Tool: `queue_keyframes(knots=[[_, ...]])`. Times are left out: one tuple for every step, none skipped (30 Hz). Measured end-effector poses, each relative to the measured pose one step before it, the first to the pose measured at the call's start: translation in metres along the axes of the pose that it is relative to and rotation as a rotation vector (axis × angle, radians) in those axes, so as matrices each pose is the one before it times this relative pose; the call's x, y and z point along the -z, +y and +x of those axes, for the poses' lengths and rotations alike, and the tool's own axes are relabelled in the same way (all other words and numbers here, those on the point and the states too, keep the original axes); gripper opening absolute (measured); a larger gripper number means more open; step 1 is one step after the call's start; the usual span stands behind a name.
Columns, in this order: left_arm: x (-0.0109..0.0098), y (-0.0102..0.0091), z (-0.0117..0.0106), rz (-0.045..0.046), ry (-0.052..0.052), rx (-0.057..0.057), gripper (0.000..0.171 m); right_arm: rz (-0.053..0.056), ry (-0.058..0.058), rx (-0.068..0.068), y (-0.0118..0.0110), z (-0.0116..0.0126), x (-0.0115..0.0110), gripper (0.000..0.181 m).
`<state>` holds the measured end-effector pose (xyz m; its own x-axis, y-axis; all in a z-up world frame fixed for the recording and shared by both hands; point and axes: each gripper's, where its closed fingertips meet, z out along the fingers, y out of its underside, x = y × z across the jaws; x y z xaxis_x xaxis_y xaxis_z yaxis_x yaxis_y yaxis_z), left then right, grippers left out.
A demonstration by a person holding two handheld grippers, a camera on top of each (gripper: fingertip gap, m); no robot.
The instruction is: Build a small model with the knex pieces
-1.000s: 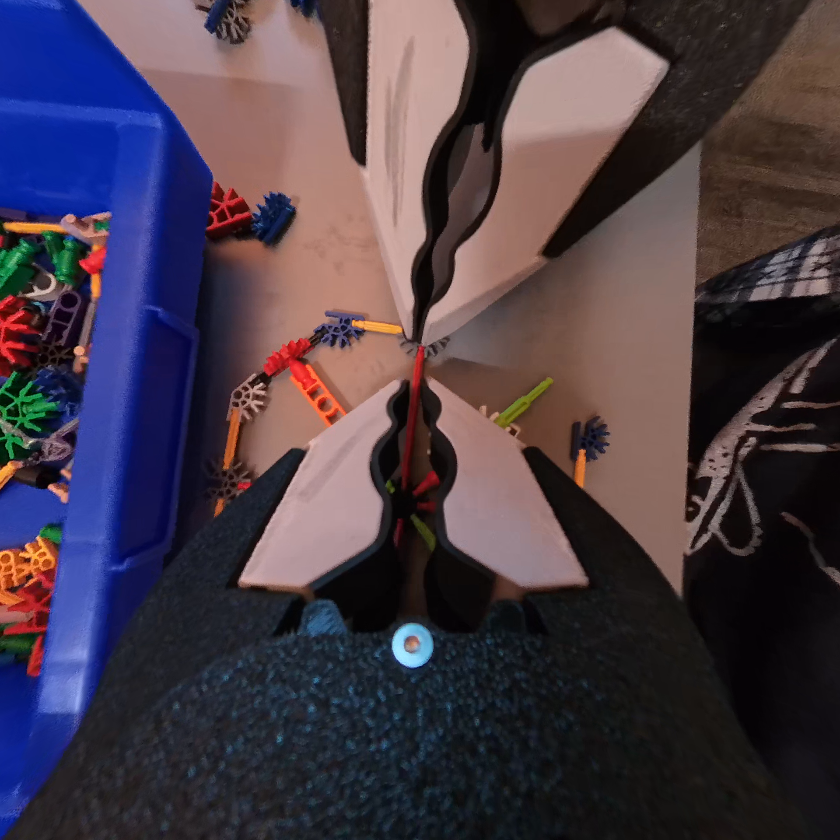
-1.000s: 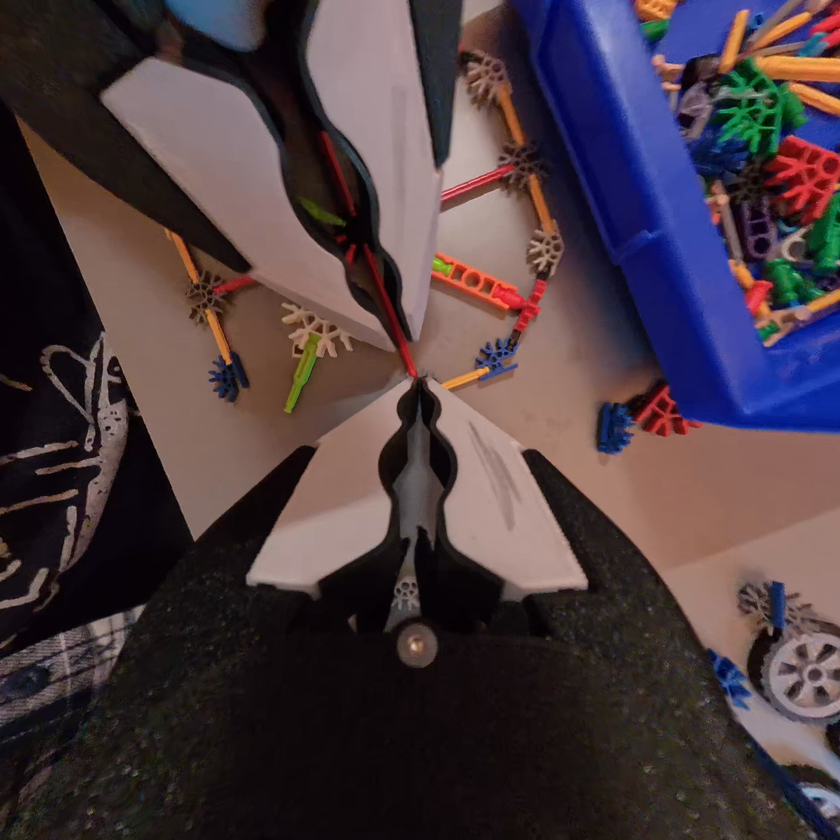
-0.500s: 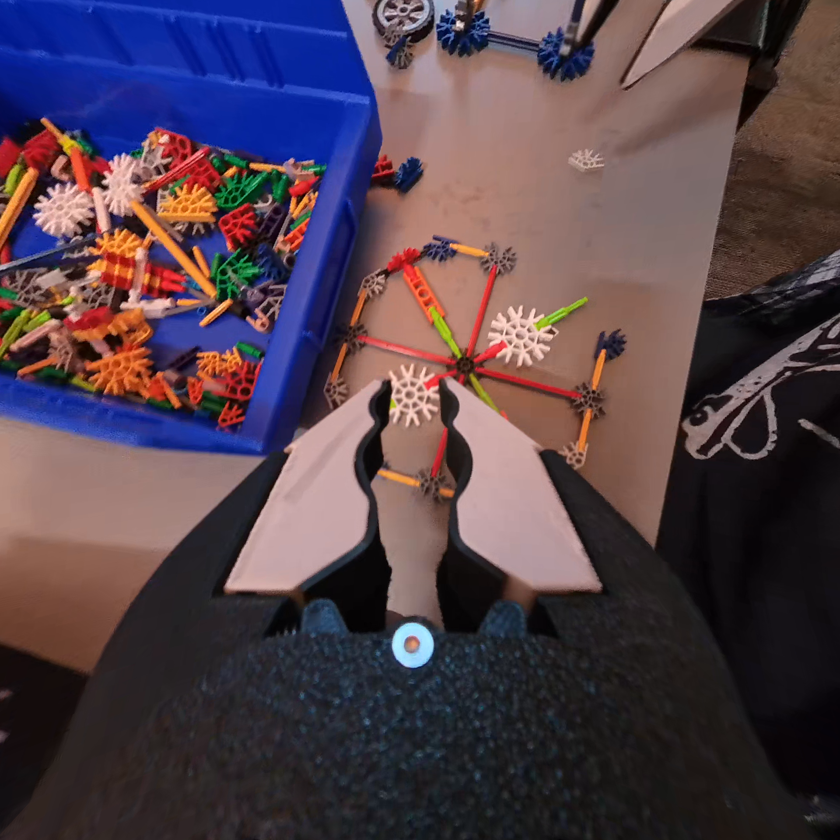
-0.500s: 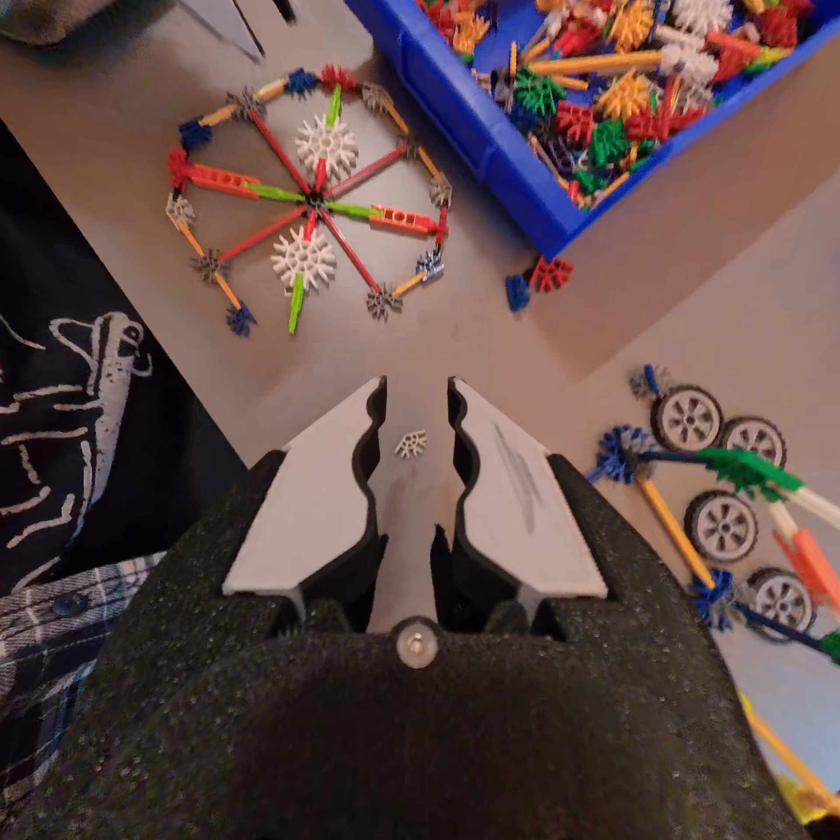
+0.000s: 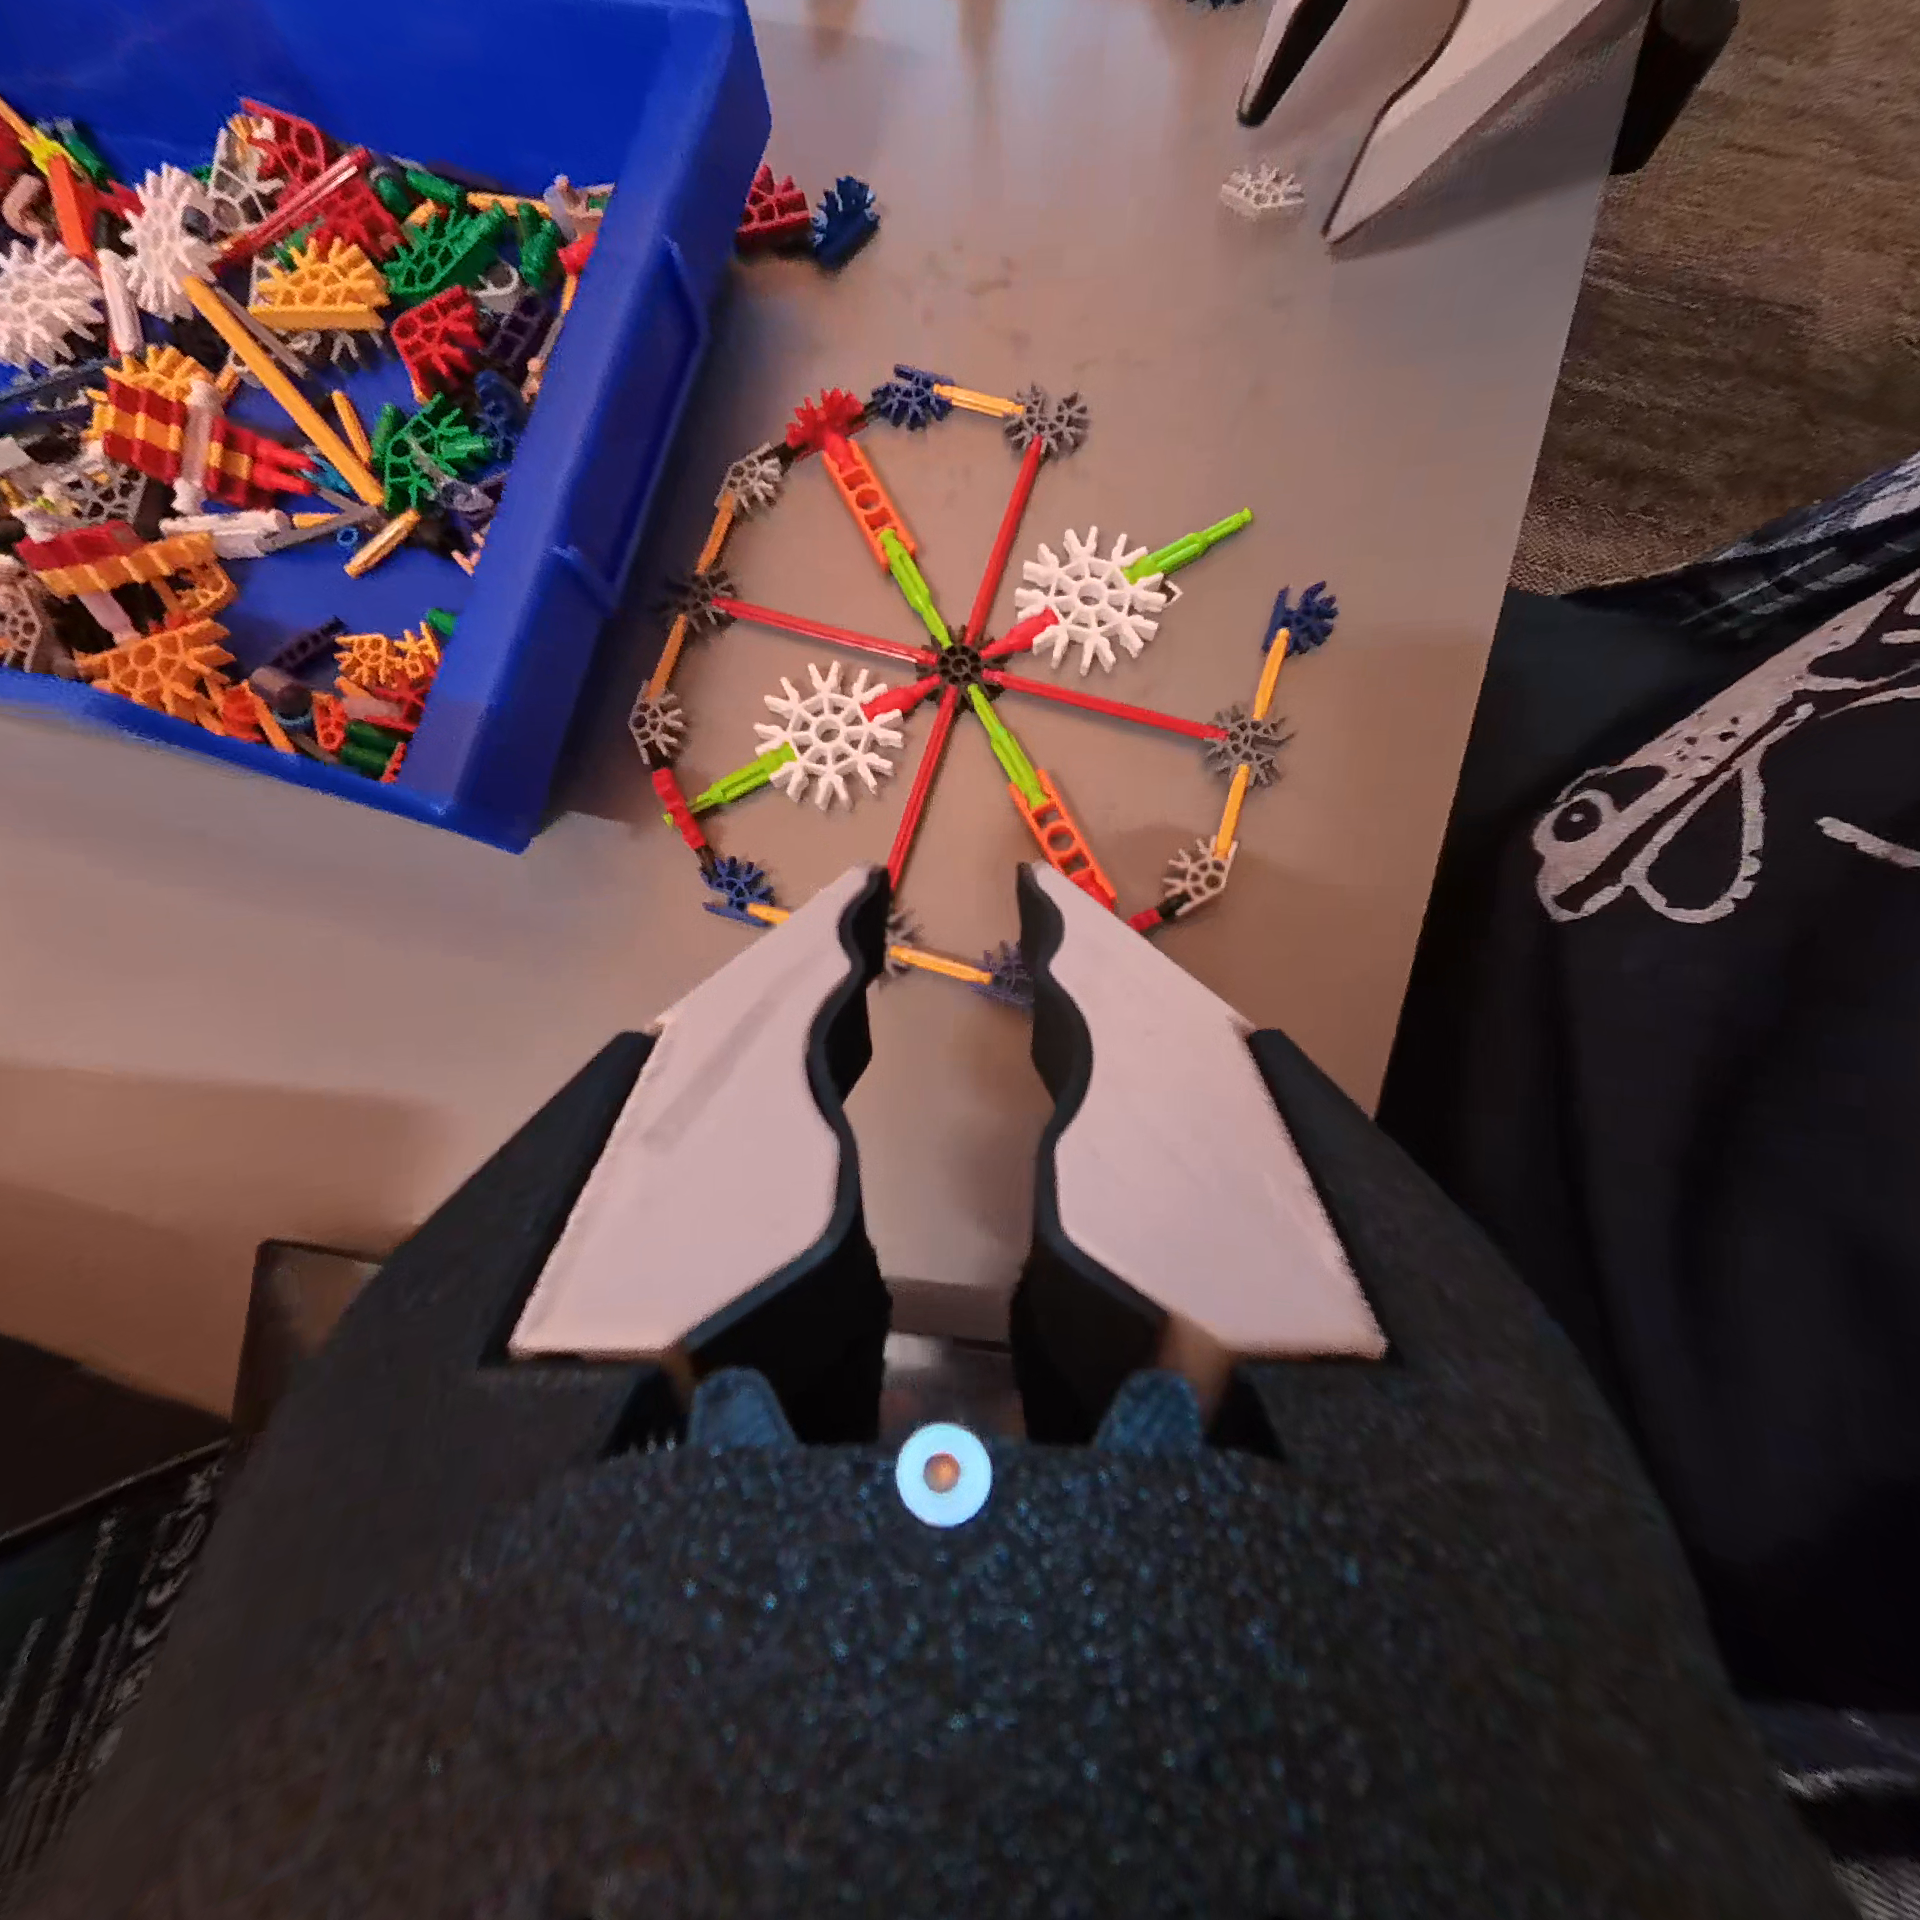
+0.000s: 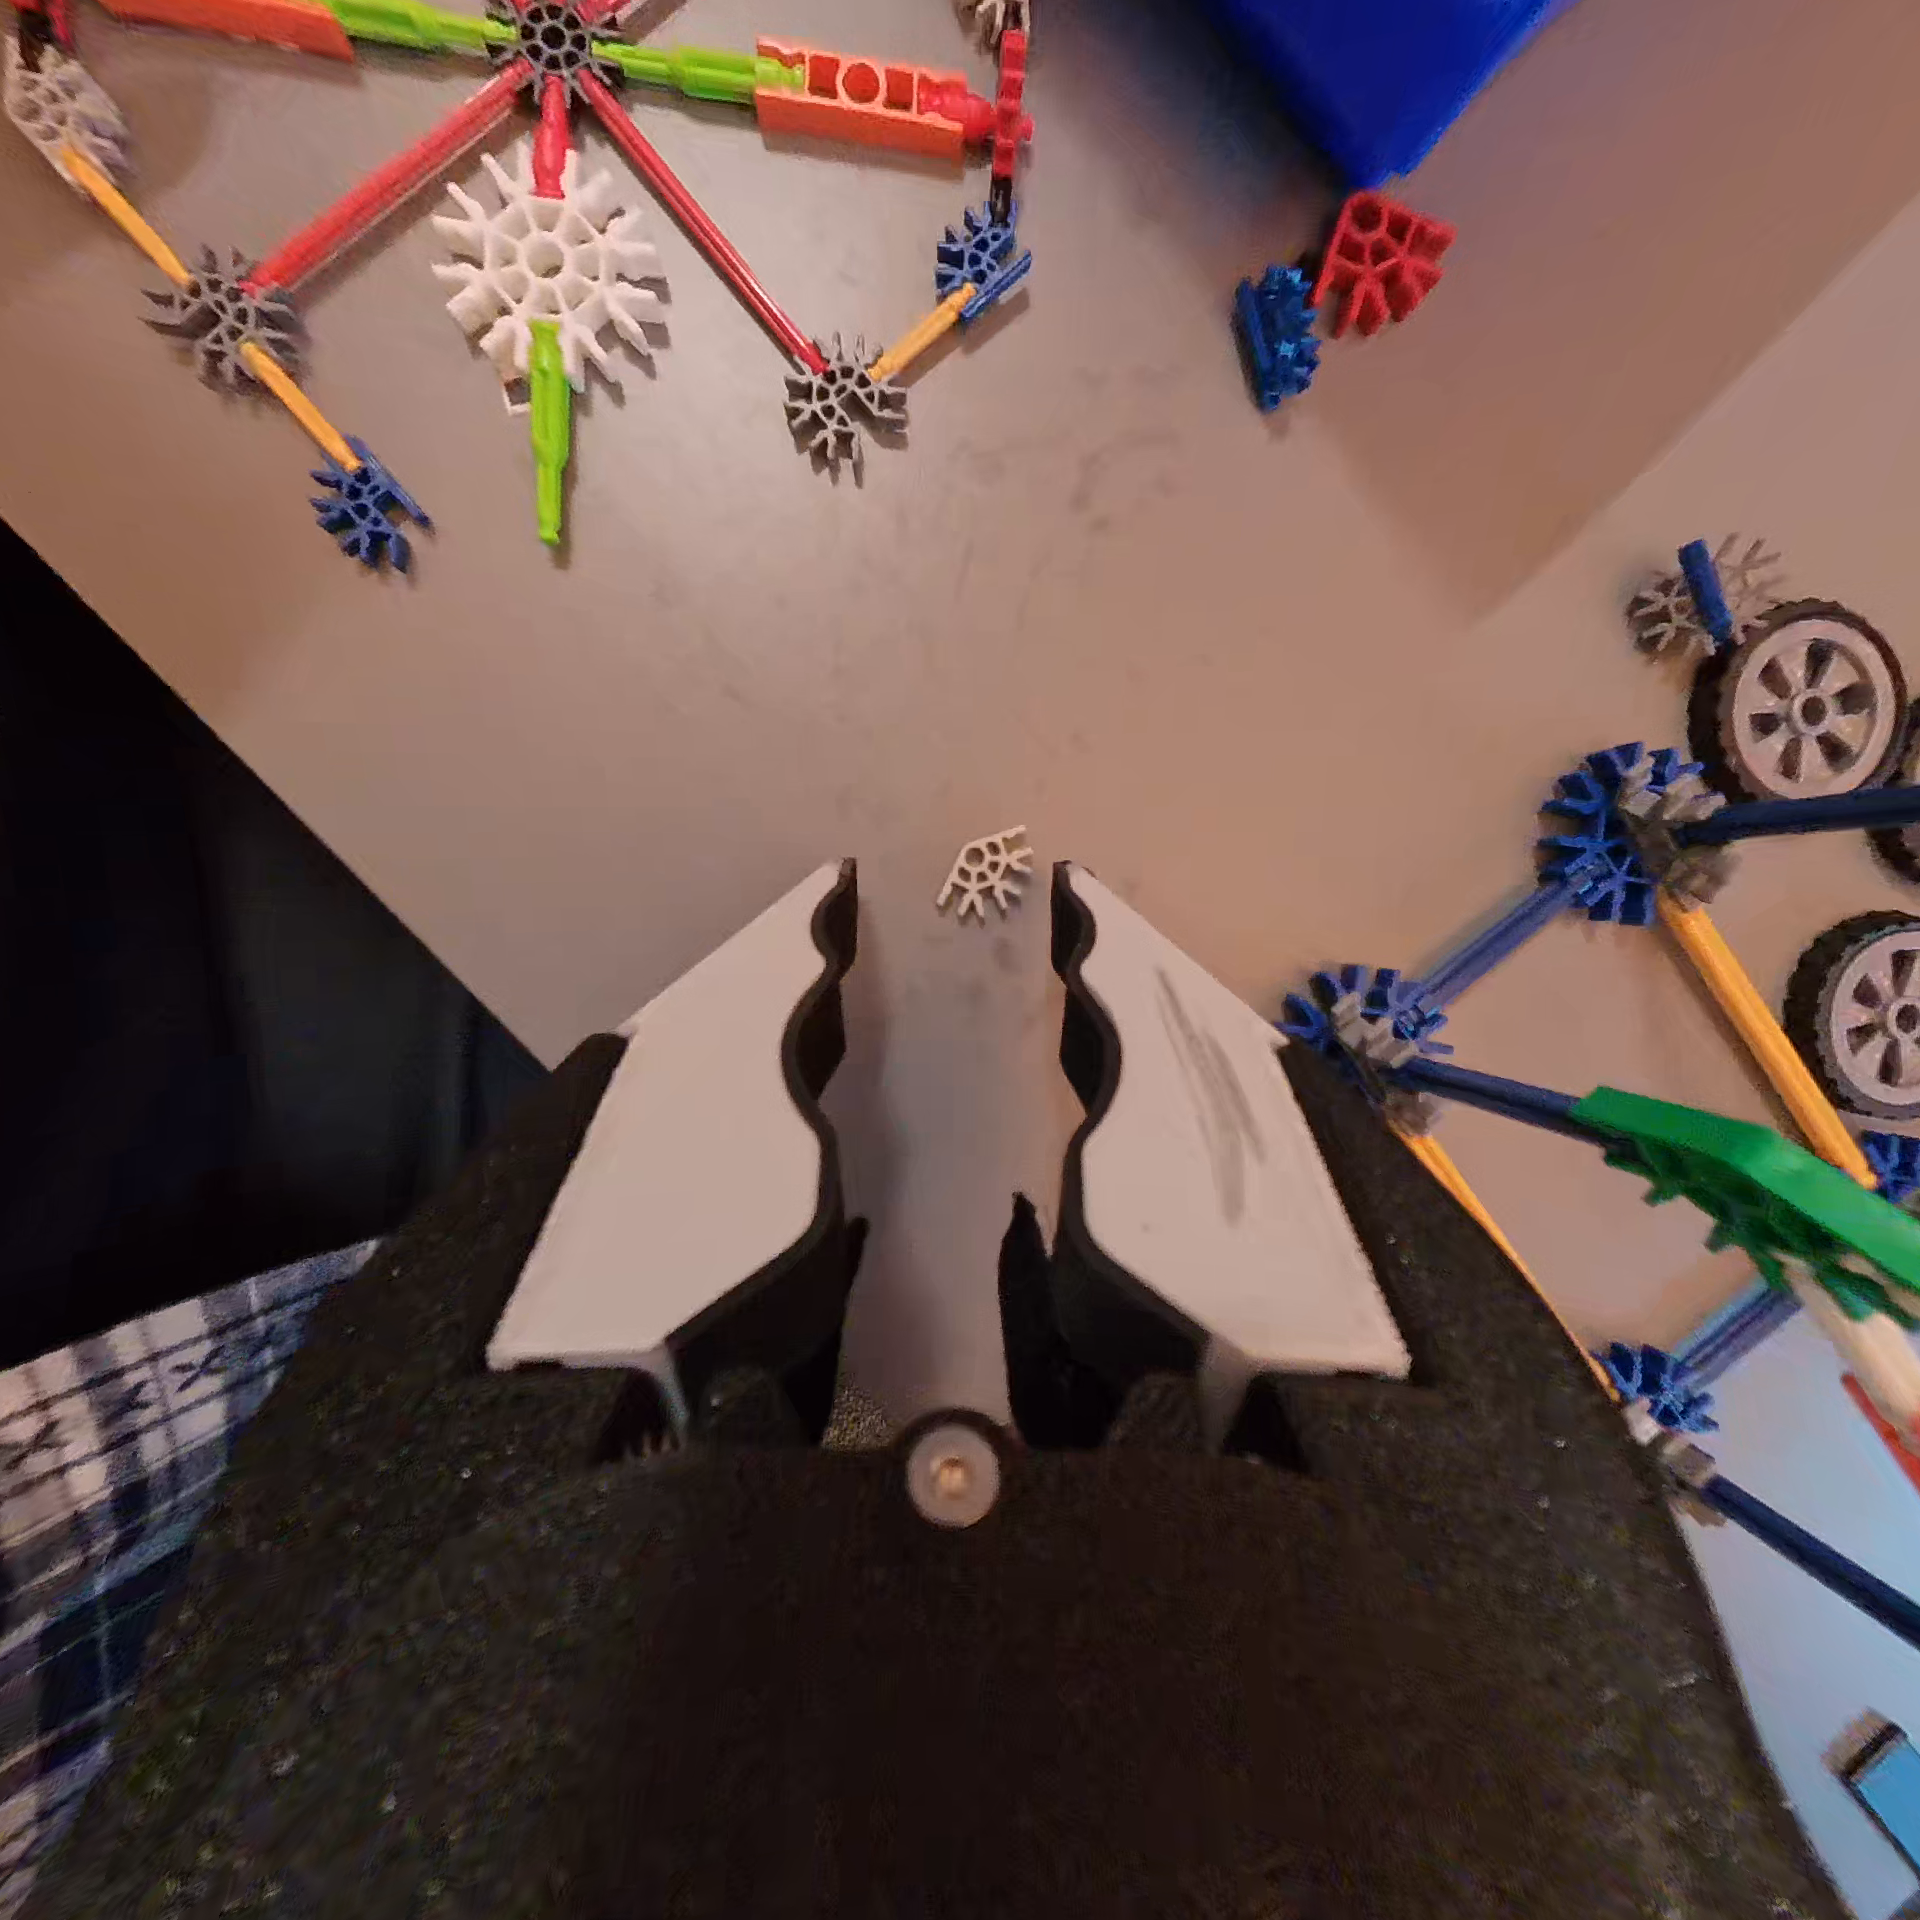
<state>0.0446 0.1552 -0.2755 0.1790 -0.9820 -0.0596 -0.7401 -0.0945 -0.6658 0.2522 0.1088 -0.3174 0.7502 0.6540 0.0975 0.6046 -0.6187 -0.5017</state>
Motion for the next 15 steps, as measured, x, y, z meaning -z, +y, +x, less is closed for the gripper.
queue_keyframes(knots=[[0.00132, 0.00133, -0.00054, 0.00163, -0.0081, 0.0024, 0.024, 0.0028, 0.0022, -0.0054, -0.00019, 0.0003, -0.00245, 0.037], [0.00209, 0.00085, -0.00115, 0.00465, -0.0087, 0.0034, 0.024, 0.0031, -0.004, -0.0046, -0.00053, -0.00059, -0.00193, 0.037], [0.00255, 0.00052, -0.00156, 0.00718, -0.0067, 0.0059, 0.025, 0.008, -0.0022, 0.005, -0.00177, -0.00112, -0.0007, 0.037], [0.00297, 0.00053, -0.00206, 0.00731, -0.0079, 0.0072, 0.025, 0.0117, -0.001, 0.0133, -0.00306, -0.00154, 0.00023, 0.037], [0.00295, 0.00124, -0.00288, 0.00306, -0.0102, 0.0072, 0.025, 0.0168, -0.0137, 0.022, -0.00453, -0.00426, 0.00054, 0.04], [0.00304, 0.0022, -0.00344, -0.00148, -0.0126, 0.0045, 0.025, 0.02, -0.0225, 0.024, -0.00604, -0.00637, 0.00036, 0.044], [0.00298, 0.0026, -0.00376, -0.00314, -0.0126, 0.0048, 0.025, 0.0125, -0.0166, 0.0185, -0.00561, -0.00556, -0.00027, 0.046], [0.00313, 0.0021, -0.00369, -0.0011, -0.0118, 0.007, 0.025, 0.0064, -0.0092, 0.0162, -0.0049, -0.00426, -0.00114, 0.05], [0.00334, 0.00211, -0.00364, -0.00003, -0.0117, 0.0068, 0.025, 0.0064, -0.0164, 0.015, -0.00461, -0.00519, -0.0017, 0.052], [0.00344, 0.00167, -0.00365, 0.00132, -0.0133, 0.0064, 0.025, 0.0108, -0.0258, 0.0089, -0.00505, -0.00632, -0.00208, 0.054], [0.00362, 0.0012, -0.00349, 0.00401, -0.0141, 0.0067, 0.025, 0.0117, -0.0258, 0.0047, -0.00502, -0.00612, -0.00242, 0.055], [0.0035, 0.00116, -0.00318, 0.00466, -0.0122, 0.0067, 0.025, 0.0112, -0.0217, 0.0069, -0.00462, -0.00552, -0.00252, 0.055], [0.00316, 0.00129, -0.00255, 0.00518, -0.0092, 0.0069, 0.025, 0.0105, -0.0221, 0.0085, -0.00437, -0.0057, -0.00282, 0.056], [0.00259, 0.00094, -0.00214, 0.00577, -0.0067, 0.0084, 0.025, 0.0094, -0.0111, 0.0056, -0.00415, -0.00377, -0.0032, 0.057], [0.00165, 0.00064, 0.00024, 0.0039, 0.0029, 0.0081, 0.024, 0.0048, -0.0012, 0.0088, -0.00336, -0.00201, -0.00346, 0.06]])
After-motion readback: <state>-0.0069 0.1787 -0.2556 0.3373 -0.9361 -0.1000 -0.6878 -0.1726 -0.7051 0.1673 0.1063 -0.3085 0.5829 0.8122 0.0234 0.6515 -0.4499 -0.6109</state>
